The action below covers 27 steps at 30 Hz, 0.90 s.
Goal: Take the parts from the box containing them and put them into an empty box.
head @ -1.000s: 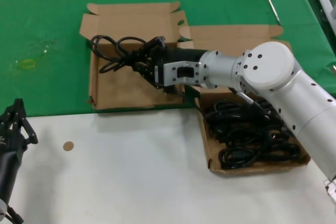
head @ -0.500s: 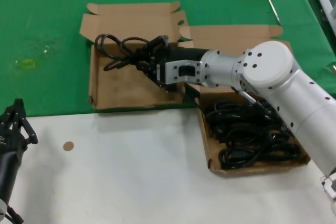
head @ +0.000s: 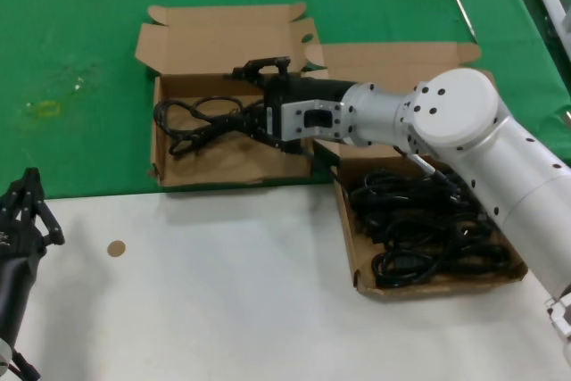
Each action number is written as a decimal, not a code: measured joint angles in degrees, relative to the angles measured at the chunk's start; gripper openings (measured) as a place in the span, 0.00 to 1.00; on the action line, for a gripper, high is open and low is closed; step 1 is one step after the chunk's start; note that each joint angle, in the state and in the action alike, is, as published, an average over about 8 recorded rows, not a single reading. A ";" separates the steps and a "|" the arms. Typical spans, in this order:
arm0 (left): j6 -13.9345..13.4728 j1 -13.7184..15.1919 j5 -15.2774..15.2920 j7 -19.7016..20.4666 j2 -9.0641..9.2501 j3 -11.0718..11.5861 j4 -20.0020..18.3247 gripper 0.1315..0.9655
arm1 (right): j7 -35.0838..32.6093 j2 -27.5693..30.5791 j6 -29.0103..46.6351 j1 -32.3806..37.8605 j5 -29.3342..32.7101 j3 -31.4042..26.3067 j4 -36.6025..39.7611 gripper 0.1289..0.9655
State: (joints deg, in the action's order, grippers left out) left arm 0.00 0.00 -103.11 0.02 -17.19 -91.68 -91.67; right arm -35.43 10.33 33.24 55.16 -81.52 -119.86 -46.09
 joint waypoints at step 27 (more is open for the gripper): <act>0.00 0.00 0.00 0.00 0.00 0.00 0.00 0.08 | 7.13 2.59 -2.42 -4.80 0.14 1.79 -8.31 0.81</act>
State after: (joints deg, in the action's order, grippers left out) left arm 0.00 0.00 -103.11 0.02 -17.19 -91.68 -91.67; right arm -28.30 12.92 30.82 50.36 -81.37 -118.07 -54.41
